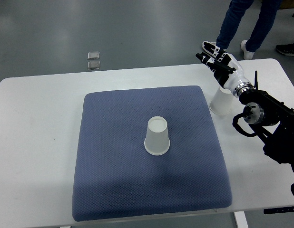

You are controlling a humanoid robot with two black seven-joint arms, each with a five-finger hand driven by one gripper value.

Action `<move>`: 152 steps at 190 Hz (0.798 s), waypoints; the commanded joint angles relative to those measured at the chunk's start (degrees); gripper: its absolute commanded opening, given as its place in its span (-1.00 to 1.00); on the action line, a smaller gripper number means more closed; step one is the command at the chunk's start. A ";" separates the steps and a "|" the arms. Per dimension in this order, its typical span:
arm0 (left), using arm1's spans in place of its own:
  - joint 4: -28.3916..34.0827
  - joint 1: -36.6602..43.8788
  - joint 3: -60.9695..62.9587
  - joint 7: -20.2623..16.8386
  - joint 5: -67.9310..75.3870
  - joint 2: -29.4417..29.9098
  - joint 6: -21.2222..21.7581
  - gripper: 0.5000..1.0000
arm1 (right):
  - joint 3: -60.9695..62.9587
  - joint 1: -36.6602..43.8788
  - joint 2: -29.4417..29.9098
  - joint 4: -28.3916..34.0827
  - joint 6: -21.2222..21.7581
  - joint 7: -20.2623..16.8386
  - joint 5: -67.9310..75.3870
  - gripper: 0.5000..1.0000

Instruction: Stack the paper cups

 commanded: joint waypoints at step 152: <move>-0.01 0.02 0.00 -0.01 0.00 0.00 0.00 1.00 | -0.77 1.89 -3.12 -0.08 0.66 2.00 -1.34 0.67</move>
